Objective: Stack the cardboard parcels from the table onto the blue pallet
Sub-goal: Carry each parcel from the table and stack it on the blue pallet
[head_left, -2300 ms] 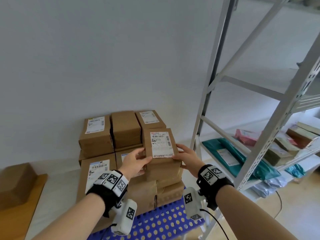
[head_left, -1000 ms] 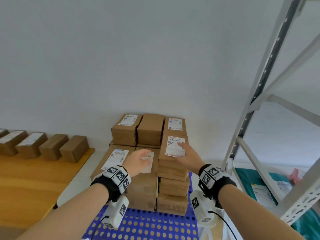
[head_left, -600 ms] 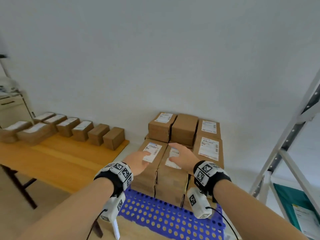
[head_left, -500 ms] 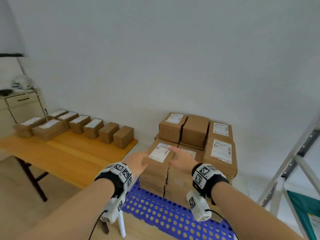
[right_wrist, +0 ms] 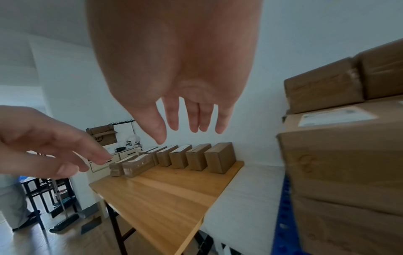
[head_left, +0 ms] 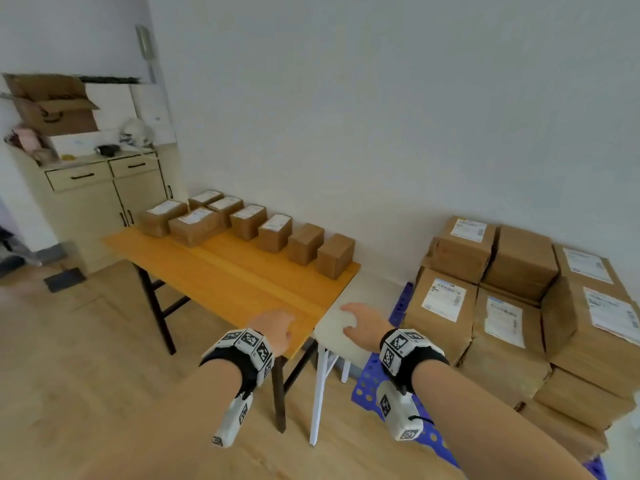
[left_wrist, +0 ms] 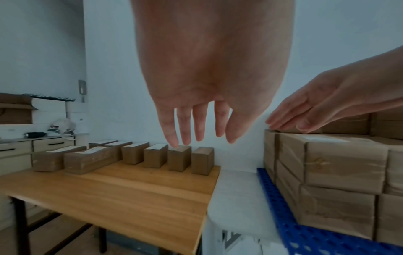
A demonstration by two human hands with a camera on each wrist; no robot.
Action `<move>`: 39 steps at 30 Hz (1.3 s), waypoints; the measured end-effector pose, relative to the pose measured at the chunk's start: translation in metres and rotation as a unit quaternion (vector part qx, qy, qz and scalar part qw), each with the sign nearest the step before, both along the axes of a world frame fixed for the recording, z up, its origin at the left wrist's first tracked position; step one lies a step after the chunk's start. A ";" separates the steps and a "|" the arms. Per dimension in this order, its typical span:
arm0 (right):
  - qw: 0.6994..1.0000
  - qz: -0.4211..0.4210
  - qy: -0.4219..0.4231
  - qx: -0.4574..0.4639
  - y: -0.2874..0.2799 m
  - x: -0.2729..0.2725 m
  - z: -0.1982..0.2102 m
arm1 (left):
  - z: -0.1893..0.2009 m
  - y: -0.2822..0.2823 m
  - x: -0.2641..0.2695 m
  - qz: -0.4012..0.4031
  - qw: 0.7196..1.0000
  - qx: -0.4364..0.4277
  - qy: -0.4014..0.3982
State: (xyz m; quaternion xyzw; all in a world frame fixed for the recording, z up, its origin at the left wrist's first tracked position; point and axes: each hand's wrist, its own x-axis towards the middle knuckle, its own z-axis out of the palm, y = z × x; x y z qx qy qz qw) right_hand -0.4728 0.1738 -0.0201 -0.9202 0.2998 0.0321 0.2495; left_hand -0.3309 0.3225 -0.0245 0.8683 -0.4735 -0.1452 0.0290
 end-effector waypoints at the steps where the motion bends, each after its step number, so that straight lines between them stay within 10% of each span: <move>1: 1.000 0.004 0.005 0.001 0.009 0.014 -0.003 | -0.002 0.010 0.013 0.004 1.000 0.012 0.000; 16: 0.992 0.101 0.076 0.005 0.091 0.190 -0.033 | -0.037 0.118 0.158 0.125 0.987 0.021 0.095; 39: 0.990 0.103 0.079 0.058 0.056 0.518 -0.055 | -0.053 0.091 0.484 0.178 0.976 0.044 0.117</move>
